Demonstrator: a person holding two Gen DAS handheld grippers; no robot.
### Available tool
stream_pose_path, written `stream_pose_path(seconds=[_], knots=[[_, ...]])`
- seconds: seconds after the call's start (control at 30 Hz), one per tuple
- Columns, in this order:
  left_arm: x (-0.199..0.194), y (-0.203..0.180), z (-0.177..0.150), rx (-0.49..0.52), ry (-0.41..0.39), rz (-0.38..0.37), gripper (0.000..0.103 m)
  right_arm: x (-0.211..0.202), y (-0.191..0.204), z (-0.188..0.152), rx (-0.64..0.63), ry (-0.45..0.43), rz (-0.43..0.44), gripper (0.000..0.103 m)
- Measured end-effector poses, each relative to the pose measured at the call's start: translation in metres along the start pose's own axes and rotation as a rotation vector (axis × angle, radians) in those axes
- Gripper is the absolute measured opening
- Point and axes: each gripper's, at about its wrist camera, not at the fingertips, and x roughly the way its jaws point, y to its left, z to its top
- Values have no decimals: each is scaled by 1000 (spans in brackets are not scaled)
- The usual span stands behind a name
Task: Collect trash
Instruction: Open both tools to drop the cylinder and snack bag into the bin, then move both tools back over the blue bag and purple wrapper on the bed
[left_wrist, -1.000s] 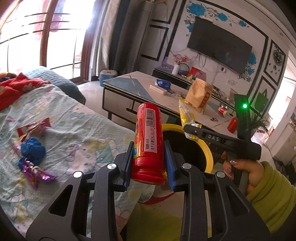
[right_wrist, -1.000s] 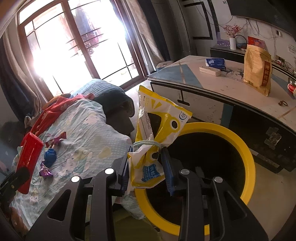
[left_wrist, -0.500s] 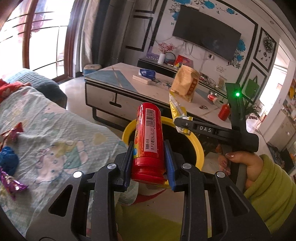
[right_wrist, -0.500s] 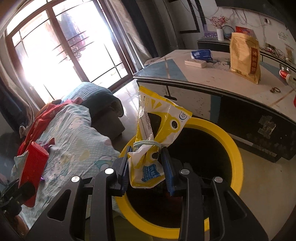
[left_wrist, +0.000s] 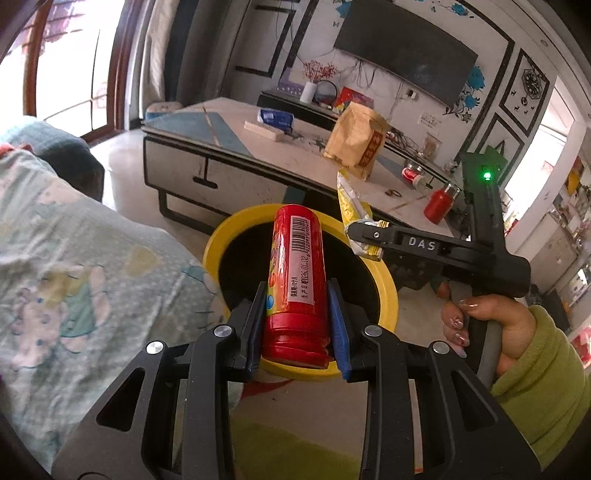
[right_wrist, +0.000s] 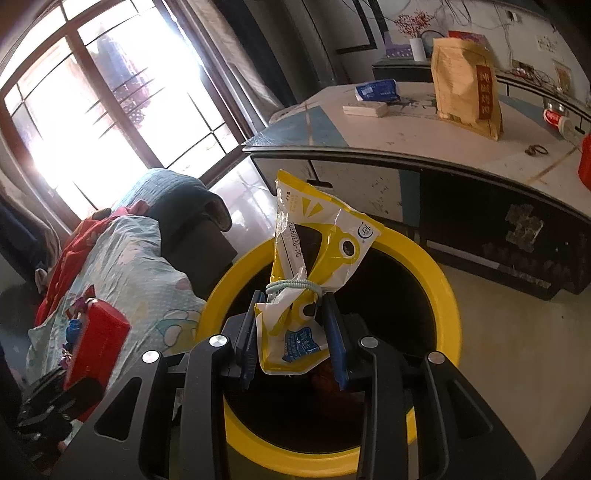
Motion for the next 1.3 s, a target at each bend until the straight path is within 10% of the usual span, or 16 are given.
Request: stream_pose_path(seconds=[0.57, 0.9, 1.3], knots=[[52, -4, 18, 10, 69, 2, 24, -4, -19, 3, 56, 36, 66, 34], [42, -10, 15, -5, 38, -22, 92, -23, -33, 11, 98, -52, -11, 54], [5, -11, 14, 12, -54, 78, 92, -34, -20, 14, 79, -112, -16, 66]])
